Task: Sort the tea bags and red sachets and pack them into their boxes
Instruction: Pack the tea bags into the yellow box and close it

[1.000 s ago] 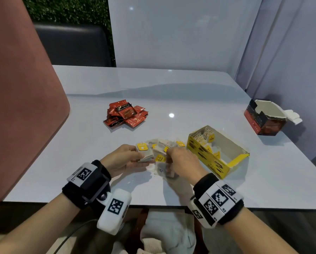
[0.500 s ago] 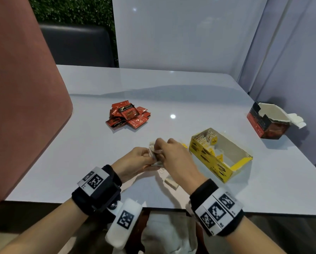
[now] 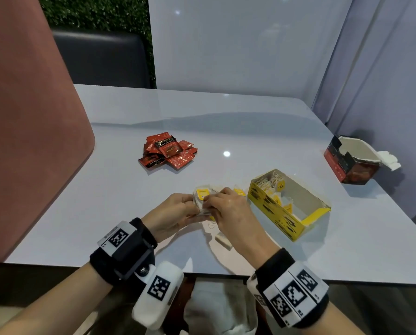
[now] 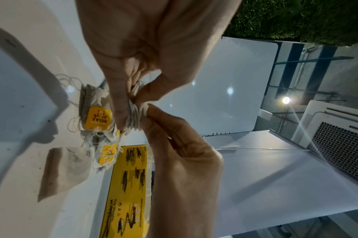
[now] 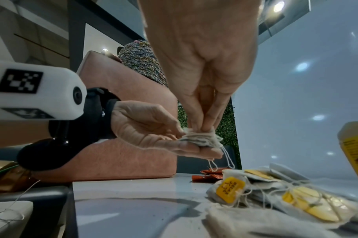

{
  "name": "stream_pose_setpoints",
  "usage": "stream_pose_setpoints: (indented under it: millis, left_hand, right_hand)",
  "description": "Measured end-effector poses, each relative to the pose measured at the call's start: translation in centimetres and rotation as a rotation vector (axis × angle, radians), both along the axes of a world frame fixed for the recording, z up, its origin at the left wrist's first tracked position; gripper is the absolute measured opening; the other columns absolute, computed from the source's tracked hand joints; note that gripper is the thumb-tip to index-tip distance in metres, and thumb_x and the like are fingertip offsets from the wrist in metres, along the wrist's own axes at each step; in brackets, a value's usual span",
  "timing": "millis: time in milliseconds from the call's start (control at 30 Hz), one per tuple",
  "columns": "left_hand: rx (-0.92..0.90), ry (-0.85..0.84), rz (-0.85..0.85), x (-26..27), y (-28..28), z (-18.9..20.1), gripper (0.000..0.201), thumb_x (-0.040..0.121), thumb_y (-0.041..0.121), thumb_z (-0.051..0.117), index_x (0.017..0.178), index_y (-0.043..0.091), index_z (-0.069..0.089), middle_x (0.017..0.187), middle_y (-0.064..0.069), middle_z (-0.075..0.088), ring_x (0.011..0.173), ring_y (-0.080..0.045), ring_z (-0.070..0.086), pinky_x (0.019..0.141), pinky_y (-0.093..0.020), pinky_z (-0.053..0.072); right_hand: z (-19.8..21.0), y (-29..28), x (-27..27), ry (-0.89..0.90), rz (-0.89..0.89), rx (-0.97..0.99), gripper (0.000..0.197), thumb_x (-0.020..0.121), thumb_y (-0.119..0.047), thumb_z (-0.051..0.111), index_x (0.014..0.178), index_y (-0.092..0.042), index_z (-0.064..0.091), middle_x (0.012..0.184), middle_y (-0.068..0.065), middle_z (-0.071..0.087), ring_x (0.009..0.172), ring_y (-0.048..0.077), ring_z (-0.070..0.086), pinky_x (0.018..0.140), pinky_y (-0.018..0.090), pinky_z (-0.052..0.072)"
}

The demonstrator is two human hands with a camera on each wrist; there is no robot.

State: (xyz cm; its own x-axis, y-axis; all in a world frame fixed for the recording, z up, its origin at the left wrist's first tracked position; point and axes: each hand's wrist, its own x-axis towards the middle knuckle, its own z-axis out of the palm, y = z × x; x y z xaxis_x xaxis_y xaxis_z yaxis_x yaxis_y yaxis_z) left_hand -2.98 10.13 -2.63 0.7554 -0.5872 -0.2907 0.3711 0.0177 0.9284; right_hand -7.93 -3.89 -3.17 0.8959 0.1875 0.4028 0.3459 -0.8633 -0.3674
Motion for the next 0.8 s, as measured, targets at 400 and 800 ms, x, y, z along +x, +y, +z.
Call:
stream_pose_setpoints:
  millis: [400, 800]
  left_hand:
    - [0.044, 0.061, 0.099, 1.2, 1.6, 0.0, 0.026, 0.094, -0.007, 0.037, 0.112, -0.006, 0.056, 0.104, -0.015, 0.066, 0.078, -0.013, 0.071, 0.069, -0.018, 0.057]
    - [0.141, 0.028, 0.031, 0.6, 1.8, -1.3, 0.029, 0.093, -0.003, 0.043, 0.119, -0.002, 0.057, 0.119, -0.018, 0.064, 0.112, -0.028, 0.061, 0.091, -0.03, 0.053]
  right_hand:
    - [2.7, -3.0, -1.1, 0.344, -0.15, -0.181, 0.011, 0.091, -0.015, 0.051, 0.095, -0.011, 0.06, 0.094, 0.006, 0.066, 0.088, 0.026, 0.062, 0.07, 0.038, 0.052]
    - [1.6, -3.6, -0.8, 0.58, -0.114, -0.118, 0.008, 0.088, -0.01, 0.055, 0.081, -0.013, 0.057, 0.078, 0.003, 0.059, 0.07, 0.016, 0.057, 0.051, 0.02, 0.042]
